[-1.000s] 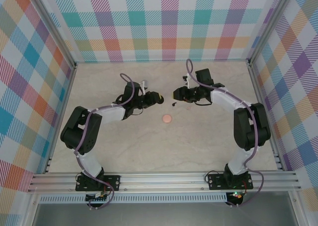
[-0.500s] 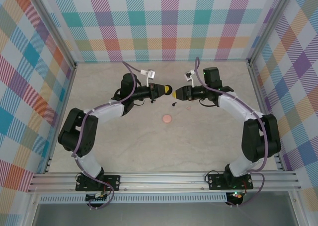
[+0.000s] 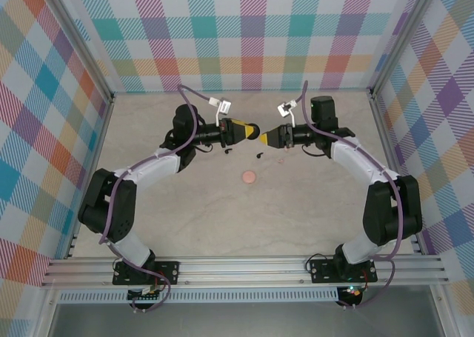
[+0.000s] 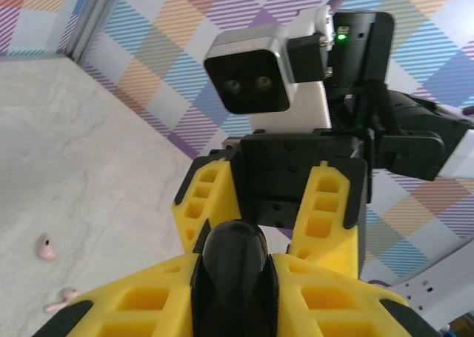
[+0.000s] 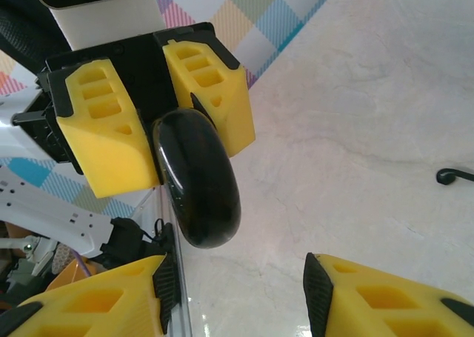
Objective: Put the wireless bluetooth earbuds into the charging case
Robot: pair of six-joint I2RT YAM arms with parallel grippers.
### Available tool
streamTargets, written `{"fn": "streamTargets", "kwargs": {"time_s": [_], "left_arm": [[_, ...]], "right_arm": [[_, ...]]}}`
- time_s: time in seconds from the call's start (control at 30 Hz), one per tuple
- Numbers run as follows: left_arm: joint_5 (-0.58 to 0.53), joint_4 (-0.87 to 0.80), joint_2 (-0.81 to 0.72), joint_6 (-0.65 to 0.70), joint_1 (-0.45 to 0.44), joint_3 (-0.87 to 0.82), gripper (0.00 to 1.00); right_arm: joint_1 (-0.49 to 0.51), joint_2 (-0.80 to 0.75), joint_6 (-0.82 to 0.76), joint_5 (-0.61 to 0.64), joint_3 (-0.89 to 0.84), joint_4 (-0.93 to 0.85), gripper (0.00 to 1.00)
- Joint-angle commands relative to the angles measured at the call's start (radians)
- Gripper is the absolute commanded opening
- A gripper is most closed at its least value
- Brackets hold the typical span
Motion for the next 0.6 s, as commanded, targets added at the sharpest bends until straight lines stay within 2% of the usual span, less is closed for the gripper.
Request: {"fn": "streamTargets", "kwargs": {"time_s": [0.0, 0.27, 0.57], "left_arm": [[0.052, 0.038, -0.038, 0.026, -0.022, 0.041, 0.27], [0.054, 0.005, -0.030, 0.039, -0.042, 0.057, 0.26], [0.048, -0.019, -0.017, 0.039, -0.049, 0.071, 0.26]], "right_arm": [[-0.001, 0.010, -0.037, -0.094, 0.047, 0.013, 0.52], [0.003, 0.020, -0.044, -0.138, 0.082, -0.008, 0.50], [0.015, 0.023, -0.050, -0.150, 0.100, -0.023, 0.38]]}}
